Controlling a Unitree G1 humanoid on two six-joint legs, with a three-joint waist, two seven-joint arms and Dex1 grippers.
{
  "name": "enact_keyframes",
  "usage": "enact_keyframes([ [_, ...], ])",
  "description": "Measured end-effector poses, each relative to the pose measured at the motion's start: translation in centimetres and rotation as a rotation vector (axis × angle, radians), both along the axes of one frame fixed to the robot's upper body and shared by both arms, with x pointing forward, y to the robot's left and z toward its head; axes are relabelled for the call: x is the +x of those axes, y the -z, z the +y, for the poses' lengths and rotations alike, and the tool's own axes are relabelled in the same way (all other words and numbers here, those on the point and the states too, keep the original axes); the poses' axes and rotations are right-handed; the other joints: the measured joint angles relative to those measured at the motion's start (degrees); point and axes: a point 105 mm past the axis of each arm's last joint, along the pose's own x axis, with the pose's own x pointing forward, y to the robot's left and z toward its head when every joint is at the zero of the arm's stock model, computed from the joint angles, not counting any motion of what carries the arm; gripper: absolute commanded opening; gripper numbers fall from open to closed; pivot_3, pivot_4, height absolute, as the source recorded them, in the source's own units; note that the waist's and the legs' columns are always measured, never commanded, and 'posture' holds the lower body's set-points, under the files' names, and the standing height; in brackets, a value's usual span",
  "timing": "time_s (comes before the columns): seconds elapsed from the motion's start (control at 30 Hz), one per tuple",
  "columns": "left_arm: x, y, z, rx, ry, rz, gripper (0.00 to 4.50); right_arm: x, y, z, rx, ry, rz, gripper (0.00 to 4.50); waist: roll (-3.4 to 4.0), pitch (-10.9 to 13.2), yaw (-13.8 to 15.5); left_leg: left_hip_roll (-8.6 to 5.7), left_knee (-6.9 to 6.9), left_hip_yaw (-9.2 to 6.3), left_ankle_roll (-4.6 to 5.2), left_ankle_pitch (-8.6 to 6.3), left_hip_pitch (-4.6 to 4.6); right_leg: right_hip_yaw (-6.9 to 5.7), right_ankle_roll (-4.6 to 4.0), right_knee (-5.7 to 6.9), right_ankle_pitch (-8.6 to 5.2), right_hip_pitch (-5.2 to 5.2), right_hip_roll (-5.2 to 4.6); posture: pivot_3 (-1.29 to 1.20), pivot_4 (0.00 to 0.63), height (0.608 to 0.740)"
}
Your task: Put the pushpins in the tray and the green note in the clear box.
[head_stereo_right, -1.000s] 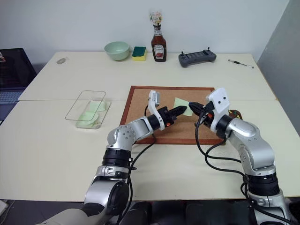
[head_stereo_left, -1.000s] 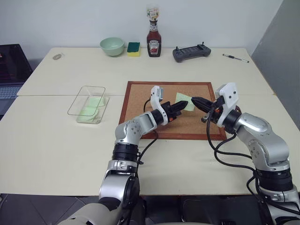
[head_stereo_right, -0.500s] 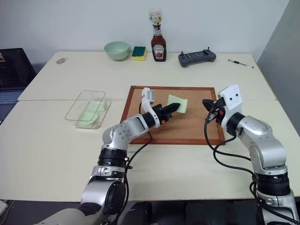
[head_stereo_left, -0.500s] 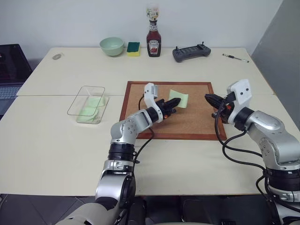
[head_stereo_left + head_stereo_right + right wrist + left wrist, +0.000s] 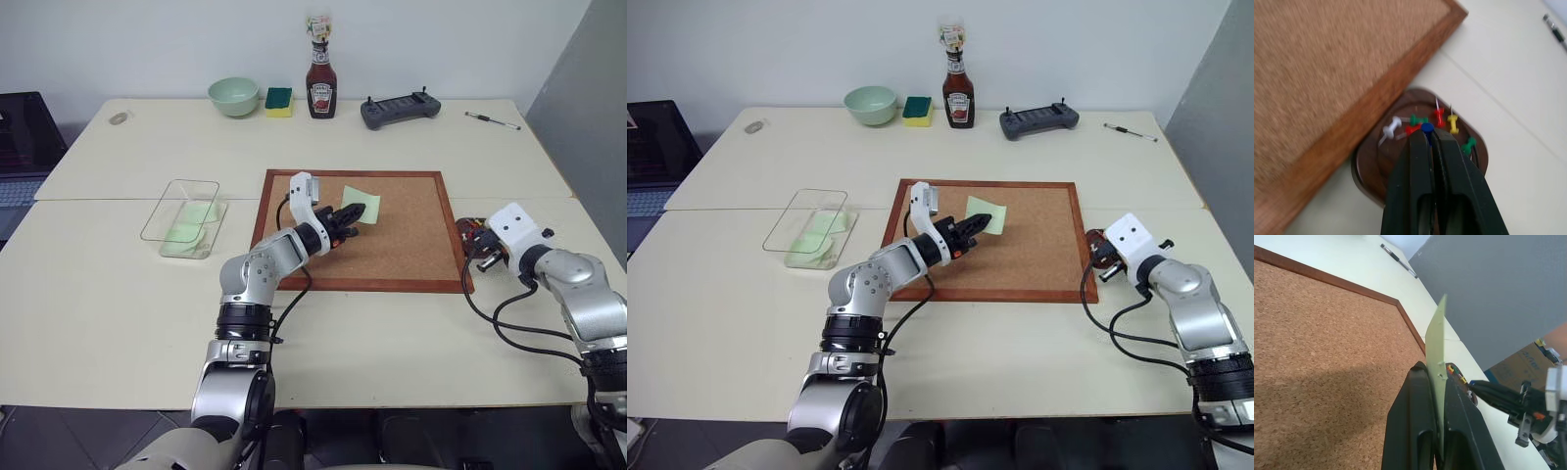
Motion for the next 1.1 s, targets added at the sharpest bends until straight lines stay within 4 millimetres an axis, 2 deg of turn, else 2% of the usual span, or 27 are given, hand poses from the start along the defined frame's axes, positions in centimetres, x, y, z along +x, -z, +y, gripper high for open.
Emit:
enact_keyframes([
  [0.03, 0.0, -0.1, 0.0, 0.000, 0.000, -0.002, 0.07, 0.1, 0.1, -0.2, -0.006, 0.007, 0.003, 0.00, 0.00, 0.00, 0.00, 0.00, 0.00, 0.00, 0.00, 0.00, 0.00, 0.00, 0.00, 0.00, 0.00, 0.00, 0.00, 0.00, 0.150, 0.740],
  [0.1, -0.1, -0.3, 0.0, -0.002, -0.001, -0.013, 0.00, 0.1, 0.3, -0.5, -0.012, 0.018, 0.009, 0.48, 0.00, 0.00, 0.00, 0.00, 0.00, 0.00, 0.00, 0.00, 0.00, 0.00, 0.00, 0.00, 0.00, 0.00, 0.00, 0.00, 0.150, 0.740],
  [0.17, -0.1, -0.4, 0.0, -0.003, -0.001, -0.016, 0.00, 0.3, 0.5, -0.4, 0.001, 0.019, 0.014, 0.72, 0.00, 0.00, 0.00, 0.00, 0.00, 0.00, 0.00, 0.00, 0.01, 0.00, 0.00, 0.00, 0.00, 0.01, 0.00, 0.00, 0.150, 0.740],
  [0.5, -0.1, -0.1, 0.1, -0.001, -0.002, -0.008, 0.00, 0.5, 0.1, -0.5, 0.020, 0.033, -0.005, 3.12, 0.00, 0.00, 0.02, 0.00, 0.00, 0.00, -0.01, 0.00, 0.00, 0.00, 0.00, 0.00, 0.00, 0.01, 0.00, 0.00, 0.150, 0.740],
  [0.67, -0.1, -0.1, 0.1, -0.001, -0.003, -0.008, 0.00, 0.5, -0.5, -0.5, 0.027, 0.035, -0.013, 3.12, 0.00, 0.00, 0.02, 0.00, 0.00, 0.00, -0.01, 0.00, 0.00, 0.00, 0.00, 0.00, 0.00, 0.00, 0.00, 0.00, 0.150, 0.740],
  [0.87, -0.1, -0.3, 0.1, -0.002, -0.003, -0.012, 0.00, 0.3, -3.0, -1.0, 0.015, 0.038, -0.059, 3.12, 0.00, 0.00, 0.03, 0.00, 0.00, 0.00, -0.01, 0.00, 0.00, 0.00, 0.00, -0.01, 0.00, 0.01, 0.00, 0.00, 0.150, 0.740],
  [1.1, 0.0, -0.9, 0.0, -0.003, 0.001, -0.028, 0.00, 0.0, -3.8, -0.4, 0.079, -0.003, -0.046, 3.12, 0.00, 0.00, 0.05, 0.00, 0.00, 0.00, -0.01, 0.00, -0.01, 0.00, 0.00, -0.01, 0.00, 0.01, 0.00, 0.00, 0.150, 0.740],
])
